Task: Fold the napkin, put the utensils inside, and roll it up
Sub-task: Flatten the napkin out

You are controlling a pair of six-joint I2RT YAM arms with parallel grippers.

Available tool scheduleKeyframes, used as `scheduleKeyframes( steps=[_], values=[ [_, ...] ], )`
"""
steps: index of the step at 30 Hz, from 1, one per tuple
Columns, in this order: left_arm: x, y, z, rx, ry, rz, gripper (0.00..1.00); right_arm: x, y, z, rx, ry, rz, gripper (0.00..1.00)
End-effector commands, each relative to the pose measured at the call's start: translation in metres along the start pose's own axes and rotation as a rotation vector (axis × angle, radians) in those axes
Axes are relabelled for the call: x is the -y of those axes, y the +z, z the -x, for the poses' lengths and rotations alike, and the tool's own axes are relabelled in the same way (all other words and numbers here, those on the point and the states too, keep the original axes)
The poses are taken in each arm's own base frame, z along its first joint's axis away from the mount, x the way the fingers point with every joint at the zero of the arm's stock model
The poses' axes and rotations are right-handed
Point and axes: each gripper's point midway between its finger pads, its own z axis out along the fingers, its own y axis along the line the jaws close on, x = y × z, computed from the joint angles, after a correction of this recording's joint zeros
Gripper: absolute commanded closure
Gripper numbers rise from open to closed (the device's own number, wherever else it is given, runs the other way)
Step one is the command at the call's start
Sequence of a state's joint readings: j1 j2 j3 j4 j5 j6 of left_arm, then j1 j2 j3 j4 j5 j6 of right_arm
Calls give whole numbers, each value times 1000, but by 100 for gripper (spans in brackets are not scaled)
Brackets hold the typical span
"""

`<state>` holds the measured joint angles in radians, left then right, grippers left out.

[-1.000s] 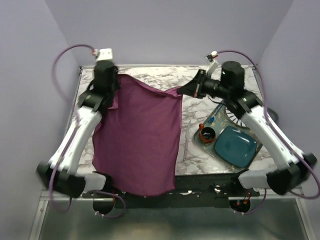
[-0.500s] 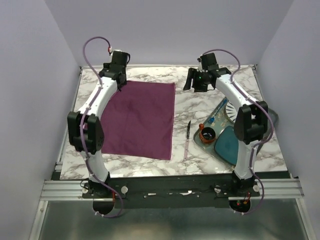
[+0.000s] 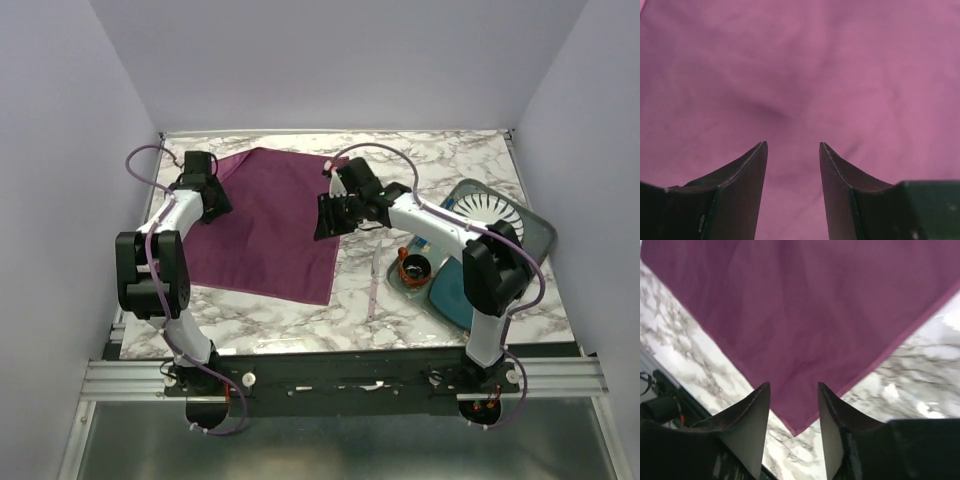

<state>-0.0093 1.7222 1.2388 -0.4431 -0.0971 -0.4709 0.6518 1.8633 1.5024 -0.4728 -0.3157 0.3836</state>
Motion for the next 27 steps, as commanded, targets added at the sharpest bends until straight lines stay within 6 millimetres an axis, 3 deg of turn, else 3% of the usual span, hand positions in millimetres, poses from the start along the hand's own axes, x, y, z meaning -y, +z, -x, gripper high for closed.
scheduleKeyframes(
  steps=[1, 5, 13, 22, 27],
  values=[
    [14, 5, 52, 142, -185, -135, 51, -27, 27, -38, -74, -40, 129, 63],
    [19, 8, 61, 161, -243, -176, 53, -35, 41, -72, -143, -79, 140, 73],
    [16, 6, 63, 168, -325, -199, 53, -40, 58, -127, -253, -114, 104, 73],
    [18, 14, 68, 151, -407, -256, 53, -21, 54, -172, -307, -109, 20, 75],
    [18, 17, 70, 153, -431, -266, 52, -1, 41, -201, -330, -82, -42, 77]
  ],
)
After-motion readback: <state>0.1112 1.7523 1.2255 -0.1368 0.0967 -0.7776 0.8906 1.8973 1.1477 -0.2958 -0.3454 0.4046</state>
